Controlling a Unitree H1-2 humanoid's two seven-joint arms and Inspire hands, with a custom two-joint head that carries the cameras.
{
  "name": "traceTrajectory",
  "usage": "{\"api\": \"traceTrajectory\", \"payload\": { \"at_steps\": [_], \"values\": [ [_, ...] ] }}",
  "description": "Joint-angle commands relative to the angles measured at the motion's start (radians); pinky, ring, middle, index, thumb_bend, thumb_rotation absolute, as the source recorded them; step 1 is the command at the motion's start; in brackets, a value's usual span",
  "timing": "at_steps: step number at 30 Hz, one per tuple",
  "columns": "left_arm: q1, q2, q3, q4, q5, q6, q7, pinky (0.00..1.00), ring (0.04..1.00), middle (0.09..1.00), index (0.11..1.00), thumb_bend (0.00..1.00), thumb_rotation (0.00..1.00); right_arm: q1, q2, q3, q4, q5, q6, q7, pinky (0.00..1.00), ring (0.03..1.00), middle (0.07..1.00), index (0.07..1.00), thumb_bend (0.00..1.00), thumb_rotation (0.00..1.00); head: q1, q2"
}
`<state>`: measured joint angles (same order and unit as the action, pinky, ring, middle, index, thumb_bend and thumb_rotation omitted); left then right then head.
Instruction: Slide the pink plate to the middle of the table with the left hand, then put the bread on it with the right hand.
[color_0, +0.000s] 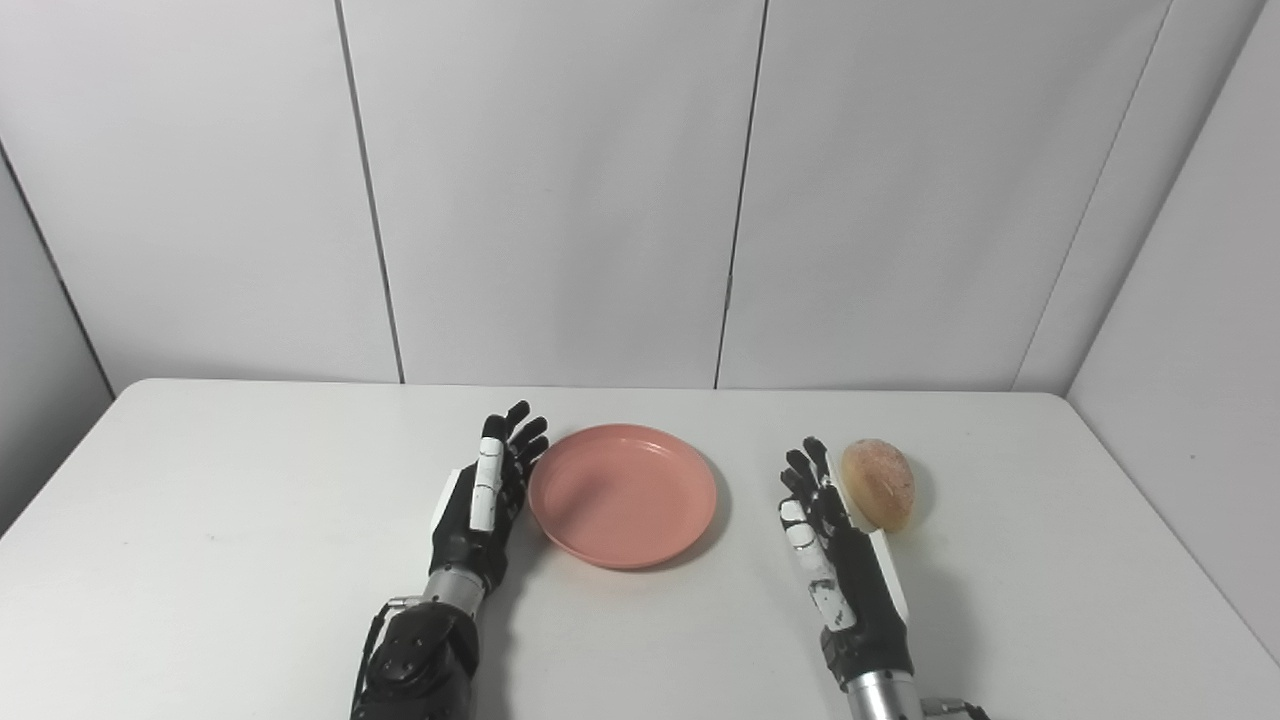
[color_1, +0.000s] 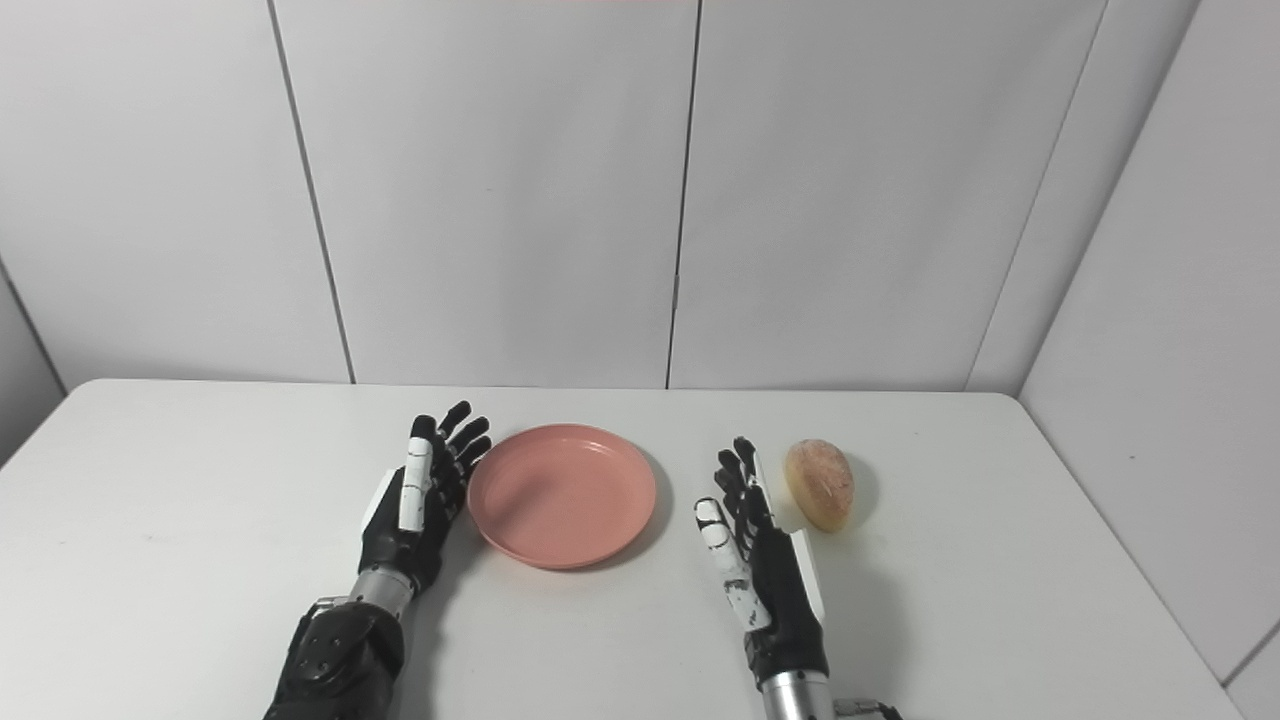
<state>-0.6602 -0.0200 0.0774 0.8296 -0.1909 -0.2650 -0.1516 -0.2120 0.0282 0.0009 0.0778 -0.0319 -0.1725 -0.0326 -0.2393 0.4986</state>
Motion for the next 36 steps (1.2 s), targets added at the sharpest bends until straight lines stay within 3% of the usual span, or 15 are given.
{"api": "traceTrajectory", "payload": {
  "at_steps": [1, 9, 11, 16, 20, 24, 31, 36],
  "values": [
    [-0.009, -0.016, -0.002, 0.031, 0.007, -0.015, 0.008, 0.97, 0.941, 0.928, 0.923, 0.83, 1.0, -0.04, -0.013, -0.007, -0.047, -0.018, -0.048, -0.012, 1.0, 0.969, 0.975, 1.0, 0.6, 0.84, -0.001, 0.0],
    [-0.029, -0.017, 0.006, 0.064, 0.005, -0.052, 0.016, 1.0, 0.973, 0.95, 0.94, 0.83, 1.0, -0.055, -0.048, -0.02, -0.086, -0.112, -0.085, -0.052, 0.99, 0.943, 0.954, 0.988, 0.63, 0.87, -0.012, -0.001],
    [-0.038, -0.015, 0.008, 0.085, 0.003, -0.066, 0.016, 1.0, 0.974, 0.952, 0.943, 0.83, 1.0, -0.06, -0.059, -0.024, -0.111, -0.163, -0.055, -0.068, 0.99, 0.951, 0.958, 0.987, 0.64, 0.86, -0.019, -0.001],
    [-0.054, -0.015, 0.014, 0.124, -0.001, -0.094, 0.015, 1.0, 0.98, 0.956, 0.949, 0.84, 1.0, -0.071, -0.07, -0.036, -0.176, -0.286, 0.03, -0.111, 0.94, 0.944, 0.959, 0.987, 0.6, 0.78, -0.031, -0.001],
    [-0.064, -0.02, 0.016, 0.143, 0.004, -0.107, 0.029, 1.0, 0.977, 0.949, 0.942, 0.83, 1.0, -0.082, -0.084, -0.049, -0.218, -0.34, 0.084, -0.119, 0.92, 0.939, 0.96, 0.995, 0.63, 0.72, -0.031, -0.001],
    [-0.068, -0.02, 0.011, 0.158, 0.01, -0.123, 0.03, 1.0, 0.973, 0.949, 0.94, 0.83, 1.0, -0.093, -0.113, -0.054, -0.232, -0.384, 0.133, -0.11, 0.93, 0.944, 0.953, 0.985, 0.63, 0.59, -0.028, 0.001],
    [-0.073, -0.021, 0.015, 0.166, 0.014, -0.122, 0.033, 0.98, 0.964, 0.943, 0.936, 0.82, 1.0, -0.151, -0.178, -0.067, -0.159, -0.493, 0.178, -0.16, 0.92, 0.95, 0.973, 1.0, 0.68, 0.45, -0.028, 0.001],
    [-0.073, -0.021, 0.015, 0.172, 0.017, -0.127, 0.036, 0.98, 0.962, 0.943, 0.936, 0.82, 1.0, -0.195, -0.213, -0.061, -0.117, -0.527, 0.233, -0.149, 0.88, 0.947, 0.963, 0.997, 0.69, 0.36, -0.027, -0.004]
  ]
}}
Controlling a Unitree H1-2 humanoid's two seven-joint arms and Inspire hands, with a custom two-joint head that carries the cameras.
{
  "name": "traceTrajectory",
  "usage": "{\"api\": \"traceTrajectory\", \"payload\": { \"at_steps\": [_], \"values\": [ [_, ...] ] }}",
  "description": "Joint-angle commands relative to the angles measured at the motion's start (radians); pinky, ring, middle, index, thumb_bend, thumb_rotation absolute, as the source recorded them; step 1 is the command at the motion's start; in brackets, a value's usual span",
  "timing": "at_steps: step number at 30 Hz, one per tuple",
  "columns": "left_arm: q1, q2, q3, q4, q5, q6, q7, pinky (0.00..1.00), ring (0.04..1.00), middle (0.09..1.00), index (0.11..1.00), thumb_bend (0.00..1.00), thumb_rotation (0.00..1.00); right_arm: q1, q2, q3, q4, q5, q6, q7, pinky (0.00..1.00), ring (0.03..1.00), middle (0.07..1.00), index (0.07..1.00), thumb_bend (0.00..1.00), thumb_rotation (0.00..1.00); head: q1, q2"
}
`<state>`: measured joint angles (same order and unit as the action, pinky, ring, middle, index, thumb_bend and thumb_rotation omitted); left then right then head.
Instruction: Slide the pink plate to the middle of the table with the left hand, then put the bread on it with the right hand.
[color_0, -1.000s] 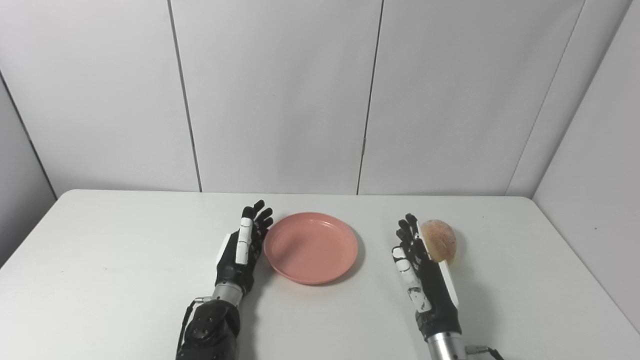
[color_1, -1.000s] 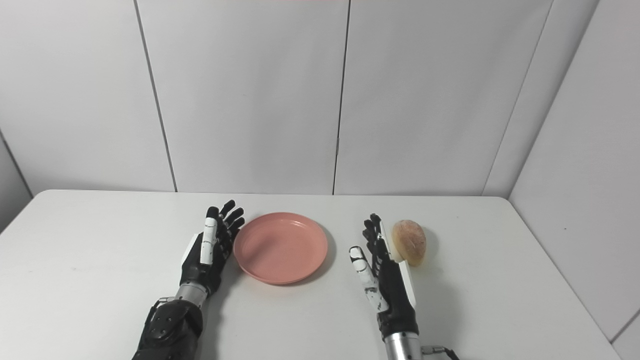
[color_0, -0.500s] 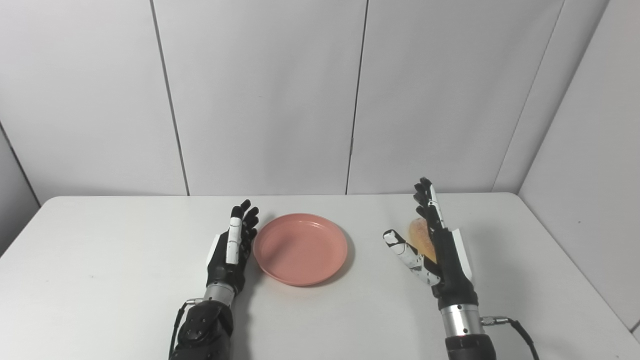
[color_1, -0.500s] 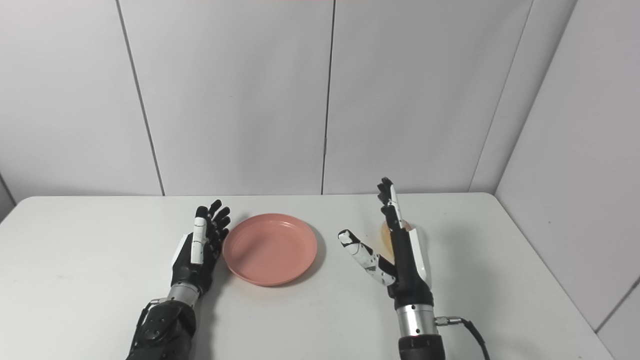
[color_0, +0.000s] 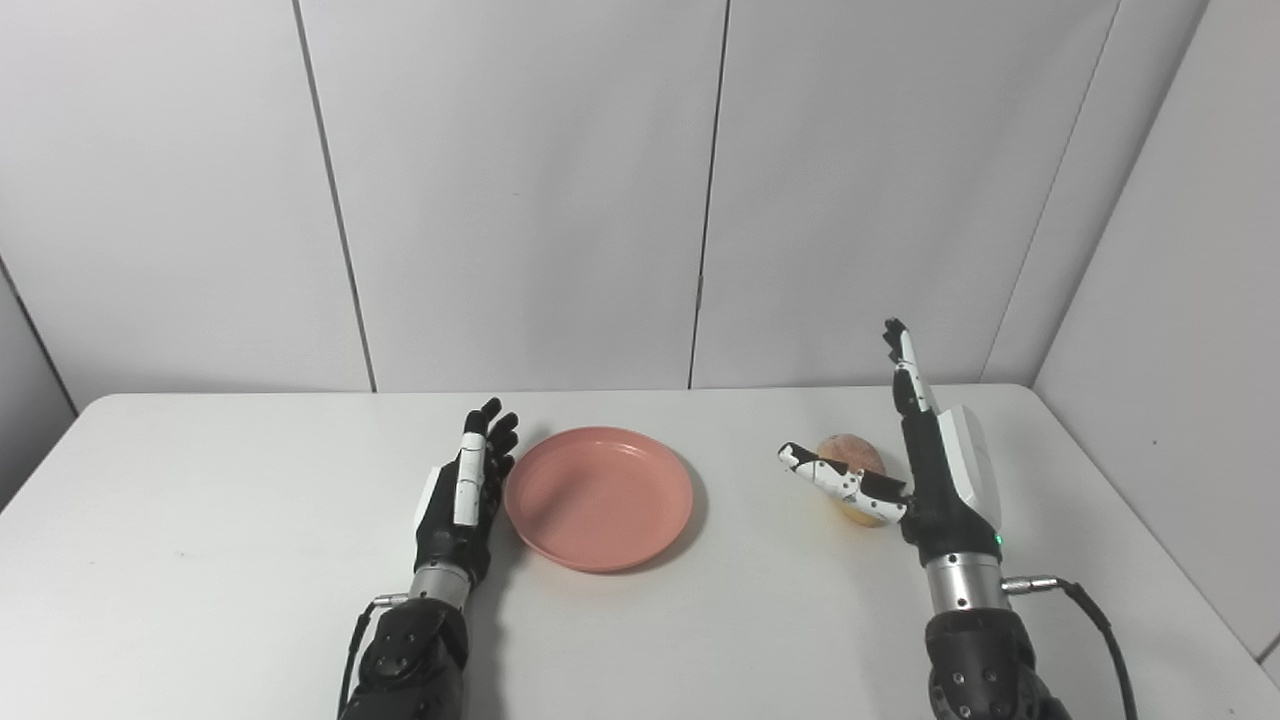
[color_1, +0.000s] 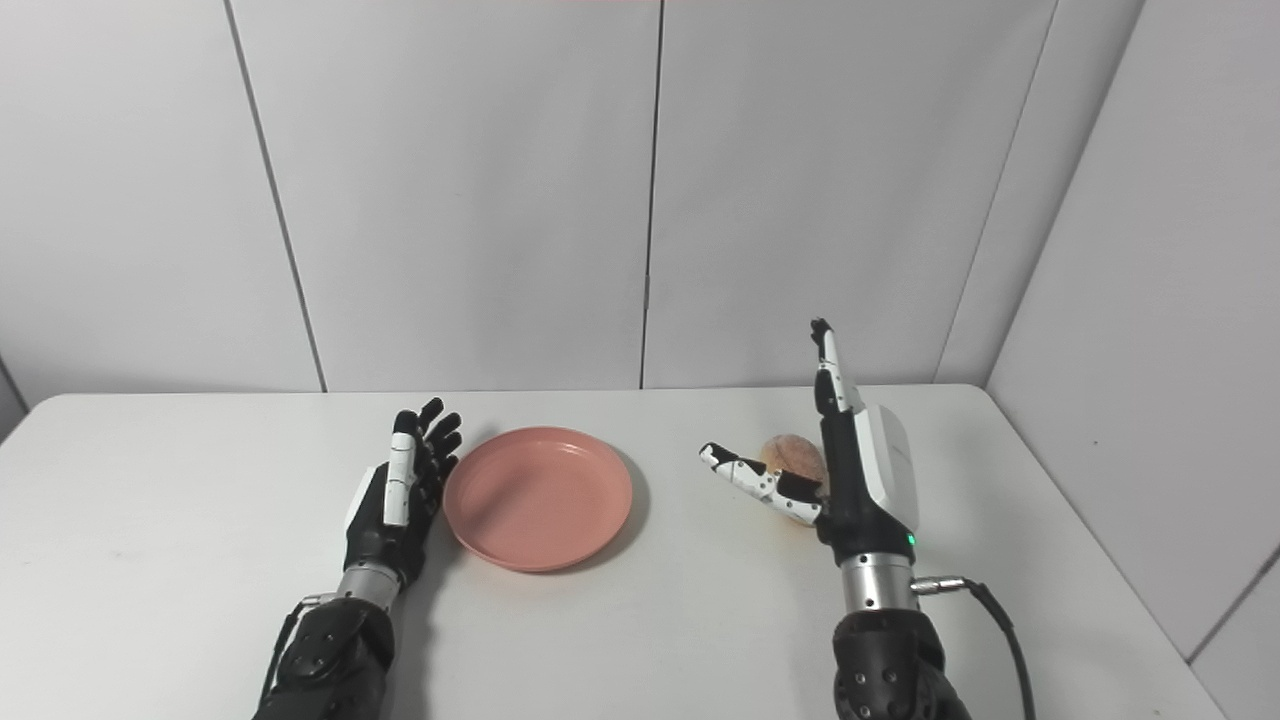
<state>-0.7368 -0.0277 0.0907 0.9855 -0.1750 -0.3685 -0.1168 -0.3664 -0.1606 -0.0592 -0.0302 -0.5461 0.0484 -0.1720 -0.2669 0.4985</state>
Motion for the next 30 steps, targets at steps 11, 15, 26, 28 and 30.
{"api": "traceTrajectory", "payload": {
  "at_steps": [11, 15, 26, 28, 30],
  "values": [
    [0.0, -0.012, -0.001, 0.043, 0.012, -0.049, 0.015, 0.97, 0.953, 0.935, 0.927, 0.81, 1.0, -0.137, -0.079, 0.042, 0.202, -0.072, 0.044, -0.039, 0.86, 0.943, 0.966, 1.0, 0.72, 0.3, 0.004, -0.015],
    [0.001, -0.013, -0.003, 0.042, 0.011, -0.051, 0.015, 0.98, 0.956, 0.939, 0.93, 0.81, 1.0, -0.179, -0.096, 0.065, 0.284, -0.089, 0.055, -0.048, 0.89, 0.934, 0.943, 0.995, 0.73, 0.32, 0.003, -0.016],
    [0.004, -0.016, -0.004, 0.035, 0.01, -0.049, 0.019, 0.97, 0.951, 0.931, 0.922, 0.8, 1.0, -0.243, -0.129, 0.113, 0.451, -0.094, 0.082, -0.067, 0.85, 0.922, 0.938, 0.978, 0.72, 0.29, 0.002, -0.022],
    [0.006, -0.016, -0.004, 0.031, 0.009, -0.045, 0.02, 0.97, 0.952, 0.932, 0.922, 0.8, 1.0, -0.249, -0.133, 0.117, 0.469, -0.091, 0.086, -0.069, 0.83, 0.914, 0.932, 0.974, 0.72, 0.27, 0.002, -0.023],
    [0.006, -0.016, -0.004, 0.03, 0.009, -0.042, 0.022, 0.97, 0.949, 0.927, 0.918, 0.8, 1.0, -0.254, -0.136, 0.122, 0.486, -0.091, 0.089, -0.073, 0.82, 0.906, 0.928, 0.966, 0.71, 0.24, 0.001, -0.026]
  ]
}}
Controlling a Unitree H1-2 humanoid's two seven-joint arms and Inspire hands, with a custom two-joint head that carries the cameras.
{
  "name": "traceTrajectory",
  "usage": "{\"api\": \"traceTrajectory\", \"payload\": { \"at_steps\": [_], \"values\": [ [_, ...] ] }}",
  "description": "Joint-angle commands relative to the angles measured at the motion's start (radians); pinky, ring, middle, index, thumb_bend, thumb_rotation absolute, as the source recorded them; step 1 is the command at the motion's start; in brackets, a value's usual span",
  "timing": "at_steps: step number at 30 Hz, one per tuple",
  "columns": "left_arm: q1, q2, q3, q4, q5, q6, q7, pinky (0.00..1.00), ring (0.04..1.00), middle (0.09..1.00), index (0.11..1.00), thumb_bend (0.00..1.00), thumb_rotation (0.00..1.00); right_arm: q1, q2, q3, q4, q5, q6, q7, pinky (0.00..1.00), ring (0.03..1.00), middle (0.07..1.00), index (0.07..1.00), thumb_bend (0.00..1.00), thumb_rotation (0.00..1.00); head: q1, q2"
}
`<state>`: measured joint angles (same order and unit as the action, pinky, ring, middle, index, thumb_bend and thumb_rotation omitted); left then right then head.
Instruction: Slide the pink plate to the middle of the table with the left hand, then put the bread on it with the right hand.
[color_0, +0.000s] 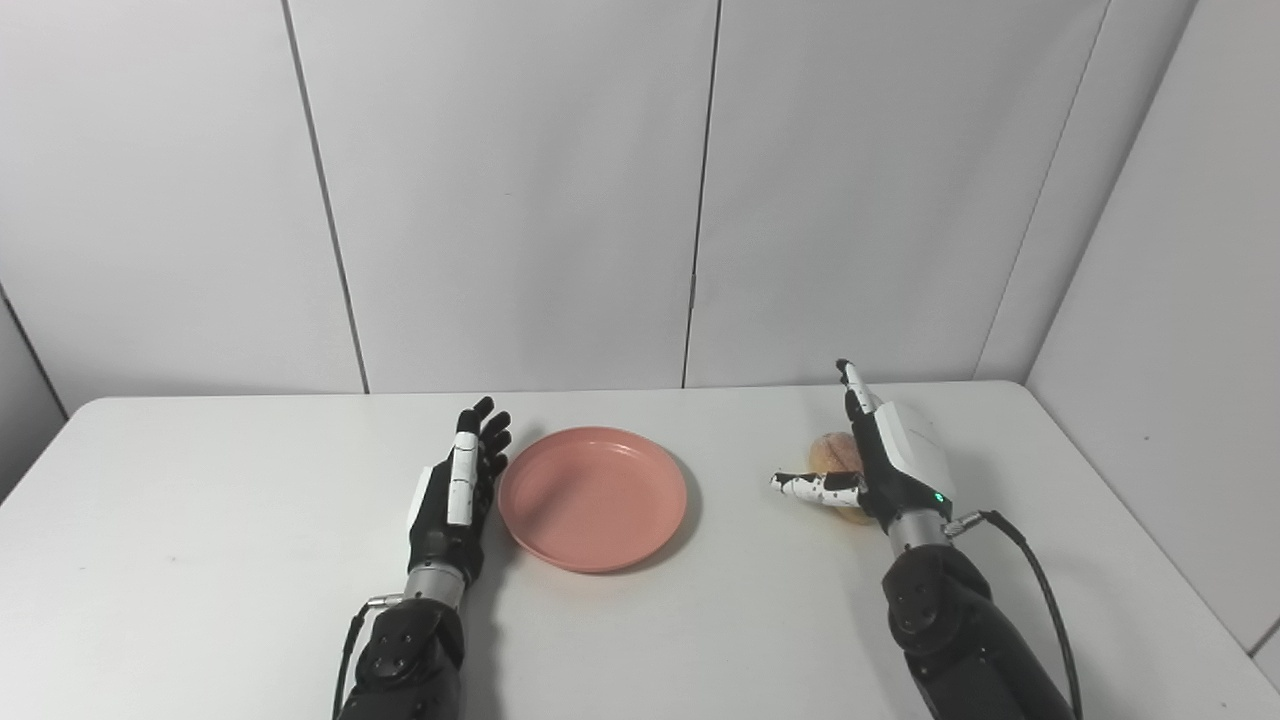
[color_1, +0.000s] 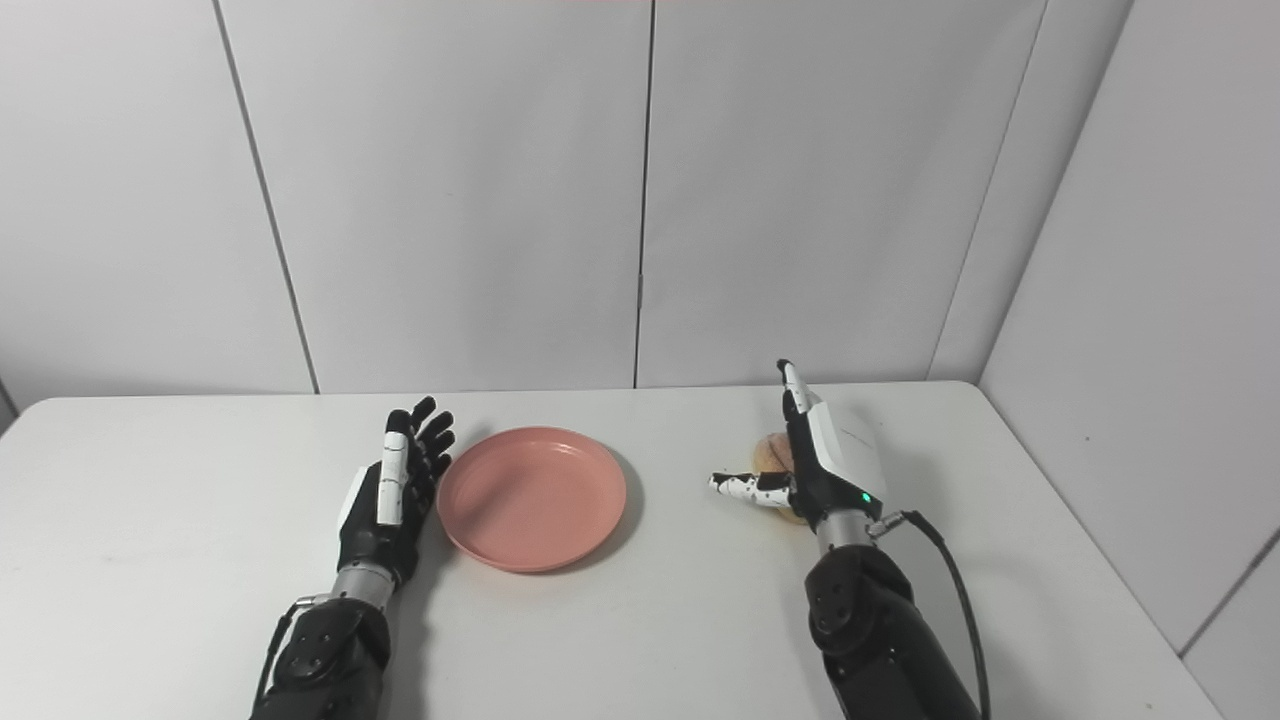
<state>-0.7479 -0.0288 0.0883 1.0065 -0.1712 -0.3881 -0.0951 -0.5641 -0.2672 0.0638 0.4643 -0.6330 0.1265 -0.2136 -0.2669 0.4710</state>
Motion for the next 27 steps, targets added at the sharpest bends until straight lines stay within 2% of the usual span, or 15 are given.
{"api": "traceTrajectory", "payload": {
  "at_steps": [1, 9, 13, 17, 19, 22, 27],
  "values": [
    [0.017, -0.015, -0.001, 0.006, 0.006, -0.019, 0.001, 0.97, 0.949, 0.928, 0.918, 0.81, 1.0, -0.058, -0.031, 0.0, 0.001, -0.004, 0.014, -0.033, 0.82, 0.905, 0.931, 0.962, 0.71, 0.24, 0.001, 0.001],
    [0.012, -0.006, -0.003, 0.016, 0.003, -0.024, -0.016, 0.99, 0.968, 0.945, 0.938, 0.8, 1.0, -0.067, -0.051, 0.027, 0.04, -0.013, 0.028, -0.038, 0.8, 0.888, 0.91, 0.953, 0.69, 0.25, -0.001, 0.002],
    [0.009, -0.002, -0.008, 0.021, 0.012, -0.023, -0.009, 0.98, 0.961, 0.943, 0.941, 0.8, 1.0, -0.068, -0.058, 0.035, 0.058, -0.012, 0.023, -0.046, 0.72, 0.821, 0.871, 0.93, 0.67, 0.23, 0.0, 0.003],
    [0.009, -0.001, -0.008, 0.019, 0.01, -0.017, -0.009, 0.99, 0.961, 0.942, 0.941, 0.8, 1.0, -0.067, -0.062, 0.037, 0.07, 0.0, 0.008, -0.052, 0.69, 0.802, 0.86, 0.922, 0.66, 0.2, 0.0, 0.005],
    [0.008, 0.0, -0.008, 0.022, 0.009, -0.018, -0.011, 0.99, 0.966, 0.948, 0.944, 0.79, 1.0, -0.064, -0.066, 0.037, 0.068, 0.007, -0.002, -0.049, 0.64, 0.759, 0.838, 0.896, 0.64, 0.16, 0.001, 0.008],
    [0.008, 0.0, -0.008, 0.024, 0.006, -0.021, -0.015, 0.99, 0.974, 0.958, 0.952, 0.8, 1.0, -0.061, -0.073, 0.04, 0.065, 0.015, -0.01, -0.046, 0.53, 0.641, 0.737, 0.791, 0.61, 0.07, 0.001, 0.008],
    [0.01, -0.003, -0.006, 0.019, 0.005, -0.02, -0.011, 0.99, 0.972, 0.957, 0.952, 0.81, 1.0, -0.055, -0.076, 0.048, 0.054, 0.017, -0.01, -0.05, 0.43, 0.529, 0.66, 0.728, 0.59, 0.0, 0.003, 0.011]
  ]
}}
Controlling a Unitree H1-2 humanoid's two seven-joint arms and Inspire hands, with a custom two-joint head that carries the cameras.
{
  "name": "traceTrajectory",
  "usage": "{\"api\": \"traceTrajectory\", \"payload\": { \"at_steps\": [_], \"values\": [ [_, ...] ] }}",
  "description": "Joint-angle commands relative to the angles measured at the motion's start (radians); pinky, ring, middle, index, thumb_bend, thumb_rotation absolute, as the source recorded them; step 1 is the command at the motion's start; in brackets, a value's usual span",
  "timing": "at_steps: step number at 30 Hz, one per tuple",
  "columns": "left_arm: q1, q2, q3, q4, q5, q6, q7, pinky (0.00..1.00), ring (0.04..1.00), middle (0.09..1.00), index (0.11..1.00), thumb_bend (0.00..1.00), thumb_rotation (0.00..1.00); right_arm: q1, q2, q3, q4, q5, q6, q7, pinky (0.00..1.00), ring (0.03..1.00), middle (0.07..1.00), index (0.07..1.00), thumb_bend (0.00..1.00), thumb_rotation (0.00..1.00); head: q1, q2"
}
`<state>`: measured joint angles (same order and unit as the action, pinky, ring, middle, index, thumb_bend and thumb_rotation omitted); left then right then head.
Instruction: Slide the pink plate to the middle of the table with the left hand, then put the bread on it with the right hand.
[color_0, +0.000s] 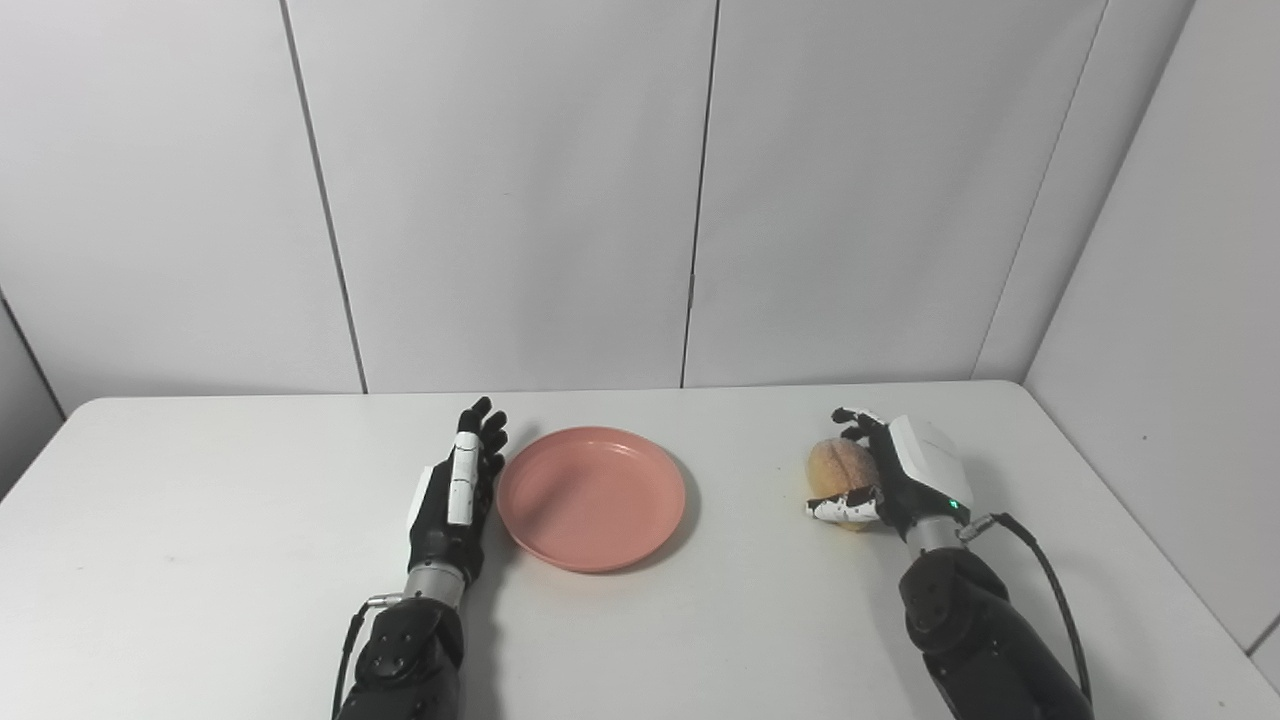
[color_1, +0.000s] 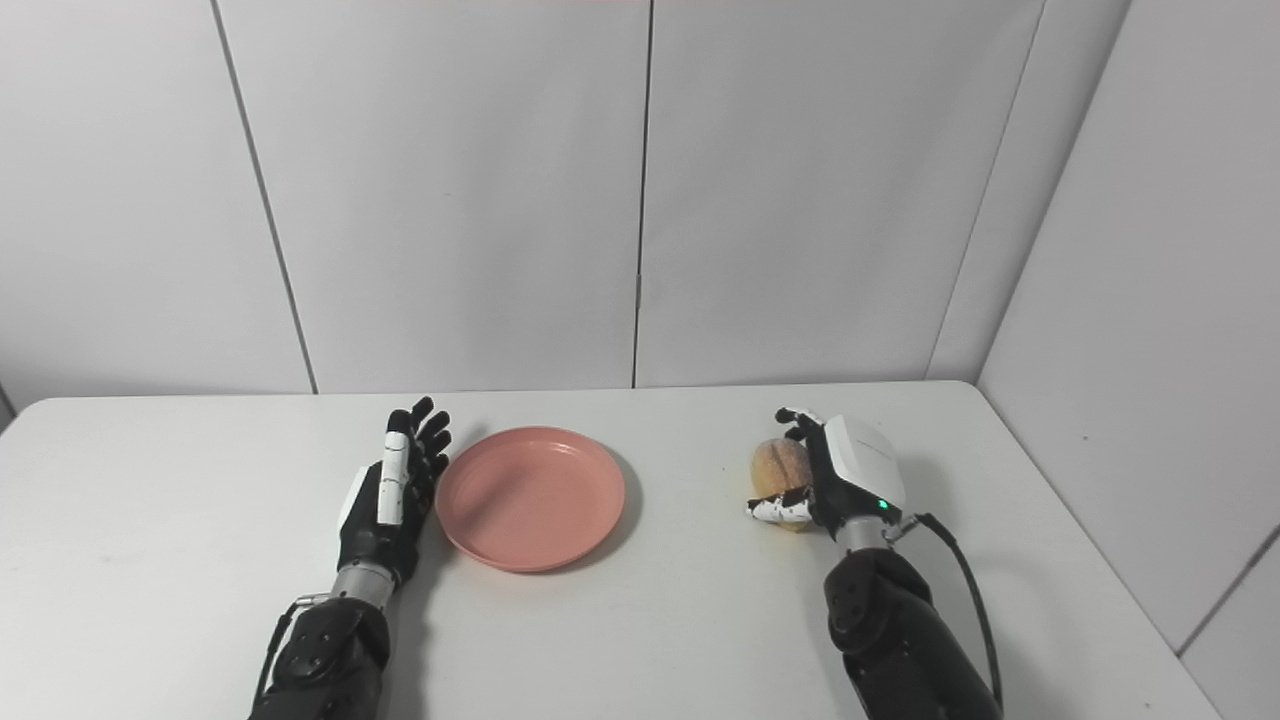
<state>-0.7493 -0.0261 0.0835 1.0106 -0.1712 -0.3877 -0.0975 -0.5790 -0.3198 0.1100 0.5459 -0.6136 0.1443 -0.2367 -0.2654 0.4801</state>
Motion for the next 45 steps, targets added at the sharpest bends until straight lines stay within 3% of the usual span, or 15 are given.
{"api": "traceTrajectory", "payload": {
  "at_steps": [1, 3, 4, 6, 11, 17, 20, 26, 35, 45],
  "values": [
    [0.012, -0.008, 0.001, 0.013, 0.003, -0.019, -0.008, 0.99, 0.969, 0.954, 0.949, 0.8, 1.0, -0.039, -0.023, 0.004, -0.026, -0.003, -0.03, -0.031, 0.42, 0.515, 0.642, 0.702, 0.58, 0.0, 0.002, 0.002],
    [0.014, -0.009, 0.002, 0.008, 0.001, -0.014, -0.008, 0.99, 0.97, 0.954, 0.951, 0.79, 1.0, -0.04, -0.023, 0.006, -0.025, 0.002, -0.032, -0.037, 0.38, 0.472, 0.513, 0.662, 0.55, 0.0, 0.002, 0.002],
    [0.014, -0.009, 0.001, 0.009, 0.003, -0.013, -0.006, 0.99, 0.97, 0.954, 0.951, 0.79, 1.0, -0.04, -0.022, 0.008, -0.025, 0.001, -0.031, -0.044, 0.38, 0.47, 0.508, 0.66, 0.55, 0.0, 0.003, 0.002],
    [0.012, -0.01, 0.001, 0.014, 0.005, -0.016, -0.003, 0.99, 0.968, 0.951, 0.948, 0.8, 1.0, -0.04, -0.021, 0.01, -0.025, 0.0, -0.035, -0.061, 0.33, 0.416, 0.456, 0.549, 0.52, 0.0, 0.005, 0.001],
    [0.01, -0.014, 0.003, 0.021, 0.004, -0.02, 0.003, 0.98, 0.968, 0.95, 0.947, 0.79, 1.0, -0.042, -0.021, 0.01, -0.014, 0.014, -0.067, -0.091, 0.32, 0.401, 0.501, 0.484, 0.52, 0.0, 0.011, -0.003],
    [0.01, -0.02, 0.008, 0.019, -0.001, -0.015, 0.006, 0.98, 0.965, 0.945, 0.941, 0.78, 1.0, -0.04, -0.02, 0.015, -0.024, 0.021, -0.093, -0.109, 0.29, 0.366, 0.46, 0.483, 0.52, 0.0, 0.021, -0.002],
    [0.012, -0.023, 0.01, 0.013, -0.003, -0.013, 0.008, 0.98, 0.963, 0.942, 0.938, 0.78, 1.0, -0.041, -0.01, 0.015, -0.049, 0.025, -0.103, -0.12, 0.3, 0.395, 0.497, 0.489, 0.52, 0.0, 0.023, -0.003],
    [0.011, -0.019, 0.005, 0.013, 0.003, -0.017, 0.0, 0.99, 0.972, 0.95, 0.945, 0.77, 1.0, -0.045, 0.029, 0.022, -0.161, 0.038, -0.094, -0.099, 0.33, 0.432, 0.549, 0.485, 0.51, 0.0, 0.026, -0.003],
    [0.018, -0.02, 0.004, -0.009, 0.005, 0.0, 0.01, 1.0, 0.973, 0.946, 0.941, 0.77, 1.0, -0.08, 0.082, 0.063, -0.254, 0.037, -0.107, -0.072, 0.36, 0.428, 0.509, 0.498, 0.51, 0.0, 0.03, 0.006],
    [0.014, -0.016, 0.007, -0.003, -0.003, 0.0, 0.0, 1.0, 0.983, 0.955, 0.946, 0.78, 1.0, -0.148, 0.156, 0.101, -0.202, 0.035, -0.13, -0.074, 0.3, 0.393, 0.477, 0.515, 0.51, 0.0, 0.031, 0.009]
  ]
}}
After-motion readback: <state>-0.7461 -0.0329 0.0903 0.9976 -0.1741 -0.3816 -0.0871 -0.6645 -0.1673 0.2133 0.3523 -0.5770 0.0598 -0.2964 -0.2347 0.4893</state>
